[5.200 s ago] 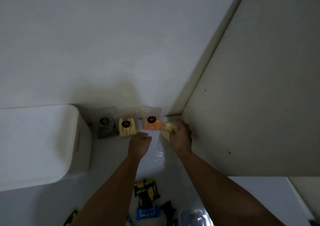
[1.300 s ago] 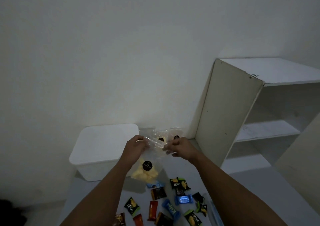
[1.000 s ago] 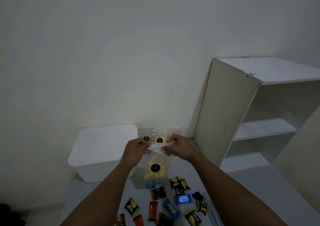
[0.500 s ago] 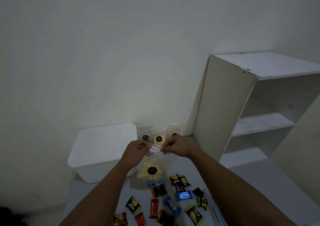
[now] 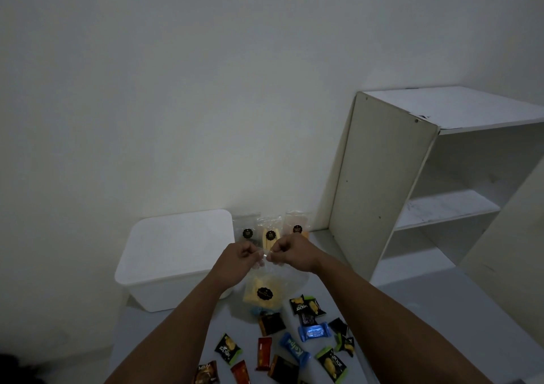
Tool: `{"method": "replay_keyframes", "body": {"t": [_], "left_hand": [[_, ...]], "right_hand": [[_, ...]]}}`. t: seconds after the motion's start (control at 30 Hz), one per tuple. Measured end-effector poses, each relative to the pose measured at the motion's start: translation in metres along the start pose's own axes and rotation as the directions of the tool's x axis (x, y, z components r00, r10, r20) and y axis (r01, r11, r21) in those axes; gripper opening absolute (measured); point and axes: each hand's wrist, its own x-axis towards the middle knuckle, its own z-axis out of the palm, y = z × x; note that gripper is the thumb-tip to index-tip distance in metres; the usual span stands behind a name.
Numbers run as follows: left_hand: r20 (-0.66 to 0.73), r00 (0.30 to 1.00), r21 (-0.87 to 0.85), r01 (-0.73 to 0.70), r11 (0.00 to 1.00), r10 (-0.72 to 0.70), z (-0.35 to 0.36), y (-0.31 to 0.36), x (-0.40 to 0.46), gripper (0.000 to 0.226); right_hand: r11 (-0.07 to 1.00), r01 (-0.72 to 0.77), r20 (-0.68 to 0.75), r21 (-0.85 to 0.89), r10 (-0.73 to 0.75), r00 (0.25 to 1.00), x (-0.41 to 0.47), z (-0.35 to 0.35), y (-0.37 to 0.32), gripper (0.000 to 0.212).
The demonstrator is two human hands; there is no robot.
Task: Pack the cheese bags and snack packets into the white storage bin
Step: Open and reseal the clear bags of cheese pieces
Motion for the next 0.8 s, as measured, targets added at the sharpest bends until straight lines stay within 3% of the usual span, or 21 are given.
{"method": "replay_keyframes", "body": {"t": [0.47,0.8], "left_hand": [[0.045,0.999,0.049,-0.026,0.998,0.024,0.0,0.004,0.006,0.023],[0.054,0.999,0.072,-0.006,0.997,0.002,0.003,0.001,-0.001,0.023]], "right_hand": [[0.997,0.074,-0.062,0.0,-0.073,0.995,0.004,0.009,0.009,0.034],[0.996,0.084,-0.055,-0.037,-0.086,0.995,0.001,0.015,0.016,0.035]]}}
